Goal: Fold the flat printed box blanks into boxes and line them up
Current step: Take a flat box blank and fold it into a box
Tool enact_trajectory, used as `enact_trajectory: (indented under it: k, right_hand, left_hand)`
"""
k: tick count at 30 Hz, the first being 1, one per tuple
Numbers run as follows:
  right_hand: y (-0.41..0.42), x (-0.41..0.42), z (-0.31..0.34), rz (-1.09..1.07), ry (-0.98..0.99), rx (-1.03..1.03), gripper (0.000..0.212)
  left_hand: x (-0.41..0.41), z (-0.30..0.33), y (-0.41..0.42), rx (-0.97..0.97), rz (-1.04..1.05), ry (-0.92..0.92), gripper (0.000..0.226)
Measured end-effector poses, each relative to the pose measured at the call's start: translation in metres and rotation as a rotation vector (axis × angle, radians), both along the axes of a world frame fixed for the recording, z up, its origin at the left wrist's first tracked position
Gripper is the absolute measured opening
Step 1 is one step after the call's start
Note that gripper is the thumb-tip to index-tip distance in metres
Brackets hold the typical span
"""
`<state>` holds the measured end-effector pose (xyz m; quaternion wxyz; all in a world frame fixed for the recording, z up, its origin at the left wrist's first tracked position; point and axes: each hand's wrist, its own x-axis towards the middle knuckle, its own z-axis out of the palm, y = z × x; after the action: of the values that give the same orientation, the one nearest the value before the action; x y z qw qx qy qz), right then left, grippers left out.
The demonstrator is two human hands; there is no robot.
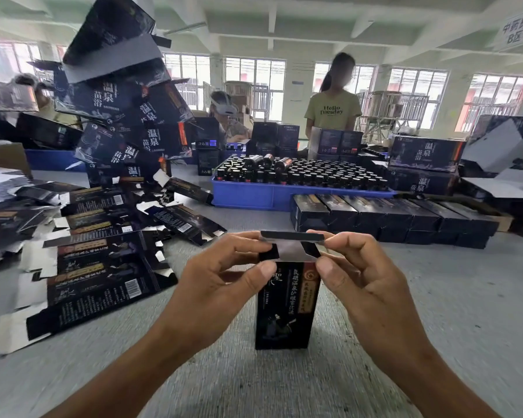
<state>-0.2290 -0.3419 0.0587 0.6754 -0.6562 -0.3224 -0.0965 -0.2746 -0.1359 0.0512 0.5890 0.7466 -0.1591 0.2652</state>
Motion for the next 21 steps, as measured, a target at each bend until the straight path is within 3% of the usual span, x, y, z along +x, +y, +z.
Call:
enact_trajectory:
  k: [5,11,16,21]
  right_hand:
    - [-0.001,-0.004,0.004,0.003,0.007,-0.012,0.037]
    - [0.003,-0.005,0.004,-0.065,-0.006,-0.011,0.024]
    - [0.002,-0.004,0.004,-0.070,-0.008,-0.003,0.024]
    - [0.001,-0.002,0.002,-0.097,-0.072,-0.048,0.023]
  left_hand:
    - [0.000,-0.001,0.000,0.003,0.014,-0.001,0.024]
    - [-0.005,0.002,-0.005,-0.028,-0.018,0.000,0.021]
    - [-0.005,0.001,-0.012,-0.026,0.087,-0.050,0.019]
    - [-0.005,0.002,-0.009,-0.018,0.073,-0.044,0.044]
